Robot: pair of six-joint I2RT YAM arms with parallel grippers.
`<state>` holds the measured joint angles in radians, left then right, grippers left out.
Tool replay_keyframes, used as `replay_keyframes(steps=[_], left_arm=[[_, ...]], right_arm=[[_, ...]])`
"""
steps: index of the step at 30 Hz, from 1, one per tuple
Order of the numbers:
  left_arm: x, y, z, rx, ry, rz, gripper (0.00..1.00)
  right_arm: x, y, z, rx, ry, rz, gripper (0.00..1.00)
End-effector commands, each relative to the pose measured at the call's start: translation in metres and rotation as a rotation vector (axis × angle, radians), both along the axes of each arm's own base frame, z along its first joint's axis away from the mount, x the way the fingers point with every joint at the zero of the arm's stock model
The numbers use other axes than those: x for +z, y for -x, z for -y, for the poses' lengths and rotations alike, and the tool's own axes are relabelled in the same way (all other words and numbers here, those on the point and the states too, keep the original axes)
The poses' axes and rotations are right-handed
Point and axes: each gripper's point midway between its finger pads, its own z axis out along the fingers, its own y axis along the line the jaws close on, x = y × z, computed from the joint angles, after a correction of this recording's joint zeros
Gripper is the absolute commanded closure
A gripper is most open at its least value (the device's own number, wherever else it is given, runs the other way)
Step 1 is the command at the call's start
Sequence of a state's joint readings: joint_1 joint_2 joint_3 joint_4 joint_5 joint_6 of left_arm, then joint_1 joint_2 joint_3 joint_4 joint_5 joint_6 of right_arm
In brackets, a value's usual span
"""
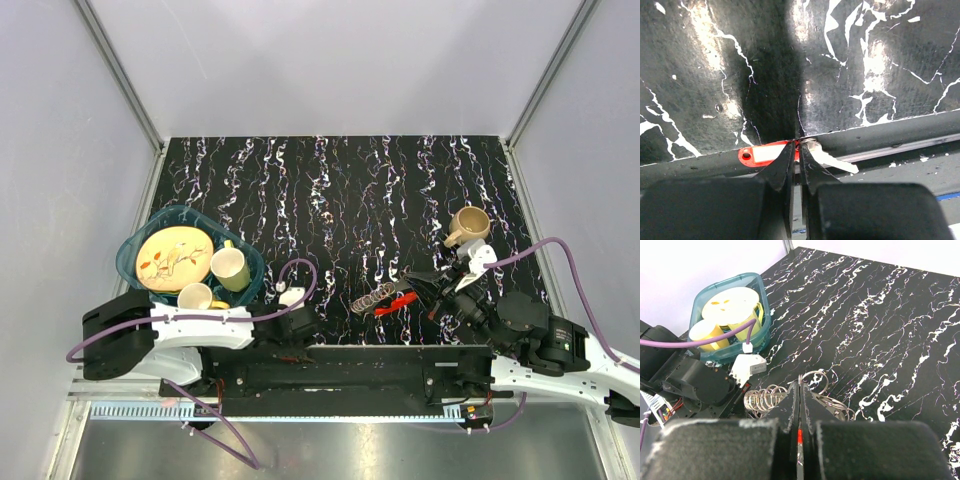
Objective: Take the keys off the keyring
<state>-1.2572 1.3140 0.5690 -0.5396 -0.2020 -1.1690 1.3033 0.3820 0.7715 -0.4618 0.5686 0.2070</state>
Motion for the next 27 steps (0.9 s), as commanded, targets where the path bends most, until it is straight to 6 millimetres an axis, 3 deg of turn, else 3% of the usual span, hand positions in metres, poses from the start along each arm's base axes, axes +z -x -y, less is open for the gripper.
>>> replay_keyframes(steps=[1, 8, 16, 20, 27], left_arm=[[0.012, -0.001, 0.018, -0.018, 0.052, 0.005, 0.98], [0.033, -0.010, 0.026, 0.000, 0.129, 0.064, 1.00], [0.076, -0.033, 0.028, 0.064, 0.241, 0.211, 1.00], [0.101, -0.060, 0.018, 0.109, 0.238, 0.353, 1.00], [0.148, -0.117, 0.018, 0.144, 0.213, 0.453, 1.00]], right_arm=[[0.017, -0.003, 0.006, -0.033, -0.062, 0.008, 1.00], [0.010, 0.003, -0.003, 0.006, -0.077, -0.032, 1.00], [-0.003, 0.005, -0.009, 0.021, -0.088, -0.060, 1.00], [-0.009, 0.003, -0.011, 0.008, -0.076, -0.070, 1.00], [-0.028, -0.016, -0.007, -0.118, -0.041, -0.061, 1.00]])
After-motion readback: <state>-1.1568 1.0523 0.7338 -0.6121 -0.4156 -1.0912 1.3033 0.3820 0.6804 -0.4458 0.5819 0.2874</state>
